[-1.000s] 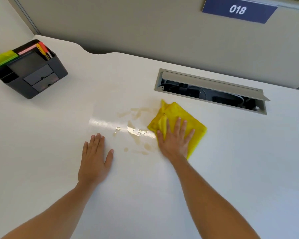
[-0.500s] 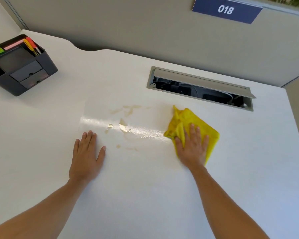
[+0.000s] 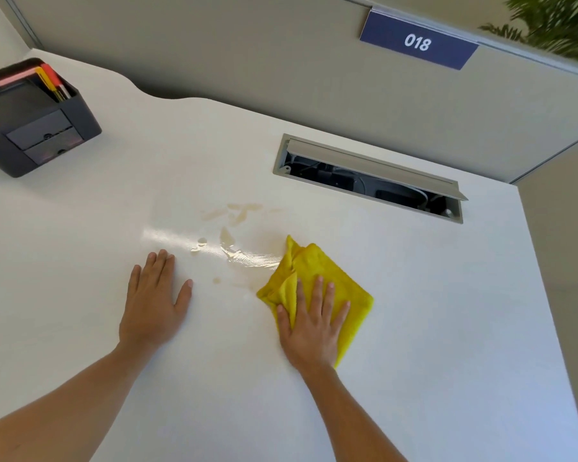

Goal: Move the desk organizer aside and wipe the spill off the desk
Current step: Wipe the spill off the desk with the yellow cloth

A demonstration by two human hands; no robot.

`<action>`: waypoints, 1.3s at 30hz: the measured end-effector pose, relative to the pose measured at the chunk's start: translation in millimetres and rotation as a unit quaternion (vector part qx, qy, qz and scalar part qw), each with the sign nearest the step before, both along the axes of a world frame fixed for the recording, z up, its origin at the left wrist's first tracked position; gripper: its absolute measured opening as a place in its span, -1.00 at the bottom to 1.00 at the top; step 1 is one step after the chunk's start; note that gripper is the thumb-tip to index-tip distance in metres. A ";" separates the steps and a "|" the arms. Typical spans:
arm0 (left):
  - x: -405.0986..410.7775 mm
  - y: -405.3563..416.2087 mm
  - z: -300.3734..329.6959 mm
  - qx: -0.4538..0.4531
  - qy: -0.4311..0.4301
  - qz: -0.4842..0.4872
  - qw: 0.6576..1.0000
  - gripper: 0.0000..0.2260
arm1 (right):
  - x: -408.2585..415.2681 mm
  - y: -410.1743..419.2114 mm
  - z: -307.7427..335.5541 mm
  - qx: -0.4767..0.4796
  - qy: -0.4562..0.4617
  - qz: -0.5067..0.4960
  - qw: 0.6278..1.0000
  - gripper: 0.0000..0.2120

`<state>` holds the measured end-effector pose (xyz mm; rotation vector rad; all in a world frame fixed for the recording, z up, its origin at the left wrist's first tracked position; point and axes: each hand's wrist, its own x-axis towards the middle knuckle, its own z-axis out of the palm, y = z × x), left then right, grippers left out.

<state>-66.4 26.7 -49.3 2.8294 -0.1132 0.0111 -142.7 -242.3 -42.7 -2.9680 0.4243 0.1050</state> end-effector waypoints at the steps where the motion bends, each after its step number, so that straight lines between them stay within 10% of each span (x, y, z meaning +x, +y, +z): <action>1: 0.1 -0.1 0.4 0.000 -0.001 -0.001 1.000 -0.36 | -1.2 -2.7 -0.5 -0.007 -0.005 0.022 1.000 -0.38; 7: -0.4 0.7 0.3 -0.004 -0.006 -0.002 1.000 -0.37 | 16.7 -47.9 -1.7 -0.027 -0.013 0.137 0.990 -0.40; 24: 0.1 0.9 5.4 0.019 0.012 -0.009 1.000 -0.37 | 165.9 -26.9 7.7 0.019 0.007 -0.106 0.994 -0.30; 39: 2.5 1.0 4.6 0.018 0.011 -0.004 1.000 -0.39 | 189.5 82.7 0.2 -0.010 0.002 0.276 0.961 -0.38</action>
